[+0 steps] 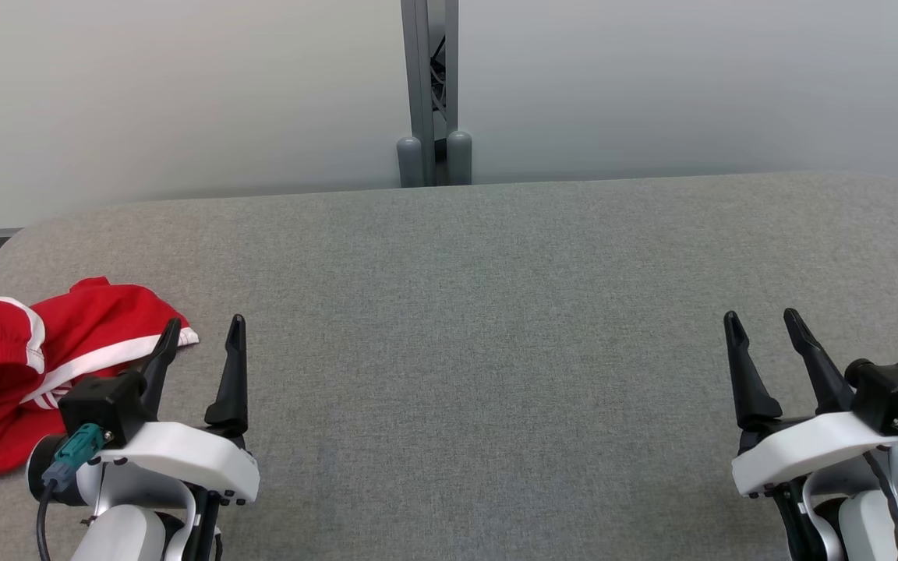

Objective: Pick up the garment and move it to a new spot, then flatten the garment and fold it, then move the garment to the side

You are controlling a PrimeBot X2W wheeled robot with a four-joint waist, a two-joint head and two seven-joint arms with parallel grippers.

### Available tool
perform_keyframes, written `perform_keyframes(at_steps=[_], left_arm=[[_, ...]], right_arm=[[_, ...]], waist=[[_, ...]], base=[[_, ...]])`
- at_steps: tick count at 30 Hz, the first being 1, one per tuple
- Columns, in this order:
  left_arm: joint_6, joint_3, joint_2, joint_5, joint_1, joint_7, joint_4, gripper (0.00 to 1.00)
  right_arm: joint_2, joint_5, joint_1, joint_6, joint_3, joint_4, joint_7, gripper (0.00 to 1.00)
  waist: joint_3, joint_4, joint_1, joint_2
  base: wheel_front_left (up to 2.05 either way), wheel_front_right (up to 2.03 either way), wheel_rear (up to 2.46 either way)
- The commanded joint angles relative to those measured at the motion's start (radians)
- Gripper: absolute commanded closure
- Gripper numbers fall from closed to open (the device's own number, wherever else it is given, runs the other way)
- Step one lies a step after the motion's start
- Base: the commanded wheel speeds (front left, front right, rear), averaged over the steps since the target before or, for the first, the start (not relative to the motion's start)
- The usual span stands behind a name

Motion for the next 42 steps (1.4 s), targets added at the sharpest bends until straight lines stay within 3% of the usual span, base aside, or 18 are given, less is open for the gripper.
perform_keyframes(at_steps=[1,32,42], left_arm=[[0.003,-0.001,0.007,0.015,-0.003,-0.003,-0.008,0.00],[0.066,-0.029,0.025,0.135,-0.008,0.034,-0.002,0.00],[0.072,-0.028,0.023,0.112,-0.006,0.038,0.000,0.00]], right_arm=[[-0.005,-0.011,-0.018,0.000,-0.002,-0.005,-0.002,0.00],[-0.007,-0.129,-0.026,0.000,-0.006,0.019,-0.015,0.00],[-0.007,-0.087,-0.029,0.000,-0.011,0.027,-0.023,0.00]], waist=[[0.000,0.000,0.0000,-0.0001],[0.007,-0.004,0.0000,-0.0001],[0.009,-0.004,0.0000,-0.0001]], base=[[0.00,0.00,0.00],[0.00,0.00,0.00],[0.00,0.00,0.00]])
